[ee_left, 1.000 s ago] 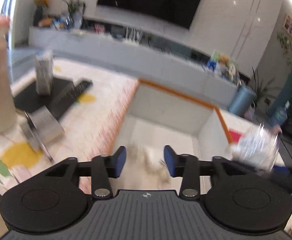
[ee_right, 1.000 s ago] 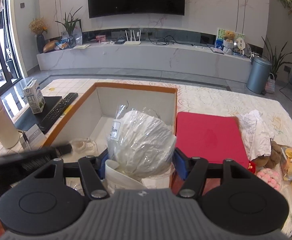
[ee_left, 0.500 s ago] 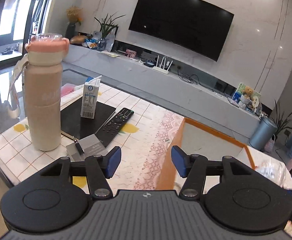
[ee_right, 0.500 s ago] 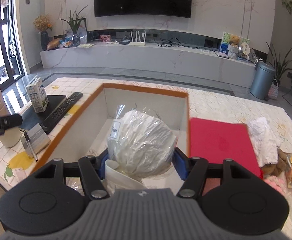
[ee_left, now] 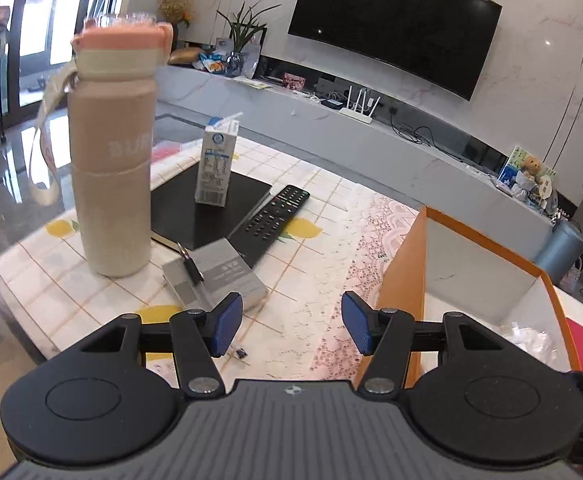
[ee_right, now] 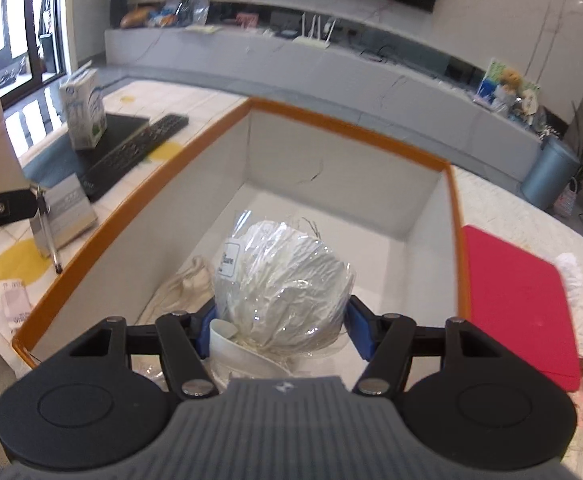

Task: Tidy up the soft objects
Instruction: 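Carry the plastic bundle with the right tool into the orange box and release, then move the right tool back toward the pink-white crochet hat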

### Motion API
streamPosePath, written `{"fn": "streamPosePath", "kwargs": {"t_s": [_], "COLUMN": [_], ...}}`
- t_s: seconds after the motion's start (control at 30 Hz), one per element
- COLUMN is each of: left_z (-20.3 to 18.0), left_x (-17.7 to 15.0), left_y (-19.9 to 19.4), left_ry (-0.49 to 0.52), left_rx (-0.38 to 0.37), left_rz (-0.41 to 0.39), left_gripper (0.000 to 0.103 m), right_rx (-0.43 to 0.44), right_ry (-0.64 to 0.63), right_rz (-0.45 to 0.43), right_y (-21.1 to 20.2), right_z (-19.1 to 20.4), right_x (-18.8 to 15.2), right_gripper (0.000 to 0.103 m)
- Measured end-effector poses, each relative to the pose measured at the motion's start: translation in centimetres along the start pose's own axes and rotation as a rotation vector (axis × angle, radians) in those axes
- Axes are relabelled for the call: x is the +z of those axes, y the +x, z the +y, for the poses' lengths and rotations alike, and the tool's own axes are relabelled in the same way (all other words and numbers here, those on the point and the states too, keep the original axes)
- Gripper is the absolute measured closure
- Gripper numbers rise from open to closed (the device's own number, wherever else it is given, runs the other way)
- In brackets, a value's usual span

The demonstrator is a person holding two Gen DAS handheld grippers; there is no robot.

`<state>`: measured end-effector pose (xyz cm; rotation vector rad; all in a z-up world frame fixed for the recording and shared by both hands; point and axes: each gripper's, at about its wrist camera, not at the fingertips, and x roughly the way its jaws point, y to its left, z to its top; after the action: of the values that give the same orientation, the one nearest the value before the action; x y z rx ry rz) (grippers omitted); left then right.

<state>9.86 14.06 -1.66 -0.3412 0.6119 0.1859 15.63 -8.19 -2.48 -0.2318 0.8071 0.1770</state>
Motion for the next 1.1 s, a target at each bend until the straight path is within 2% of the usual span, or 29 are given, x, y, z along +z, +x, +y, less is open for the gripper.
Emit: {"fn": "streamPosePath", "kwargs": {"t_s": [0.07, 0.13, 0.17, 0.27, 0.57, 0.73, 0.83, 0.97, 1.1], "left_z": [0.2, 0.1, -0.1, -0.5, -0.2, -0.3, -1.1, -3.2, -5.9], "left_x": [-0.2, -0.4, -0.5, -0.6, 0.1, 0.4, 0.5, 0.3, 0.2], "left_y": [0.5, 0.8, 0.7, 0.4, -1.0, -2.1, -3.0, -3.9, -5.5], "left_ry": [-0.025, -0.036, -0.032, -0.003, -0.024, -0.064, -0.051, -0.030, 0.034], "left_rx": [-0.044, -0.067, -0.063, -0.044, -0.048, -0.136, -0.147, -0.204, -0.221], "left_rz": [0.026, 0.051, 0.050, 0.034, -0.001, -0.003, -0.025, -0.011, -0.032], "left_gripper": [0.037, 0.037, 0.037, 0.037, 0.037, 0.037, 0.037, 0.037, 0.037], "right_rx": [0.009, 0.010, 0.013, 0.019, 0.032, 0.013, -0.012, -0.050, -0.104], "right_ry": [-0.015, -0.020, -0.025, -0.035, -0.018, -0.029, -0.019, 0.012, 0.062], "right_rz": [0.008, 0.006, -0.004, -0.020, -0.076, -0.138, -0.183, -0.238, -0.278], "right_y": [0.4, 0.4, 0.3, -0.3, -3.1, -5.9, -8.0, -10.8, -13.4], "right_z": [0.4, 0.7, 0.9, 1.2, 0.3, -1.0, -2.8, -6.1, -10.0], "right_x": [0.0, 0.1, 0.0, 0.0, 0.3, 0.6, 0.7, 0.5, -0.2], "right_gripper": [0.036, 0.021, 0.019, 0.019, 0.017, 0.011, 0.010, 0.008, 0.008]}}
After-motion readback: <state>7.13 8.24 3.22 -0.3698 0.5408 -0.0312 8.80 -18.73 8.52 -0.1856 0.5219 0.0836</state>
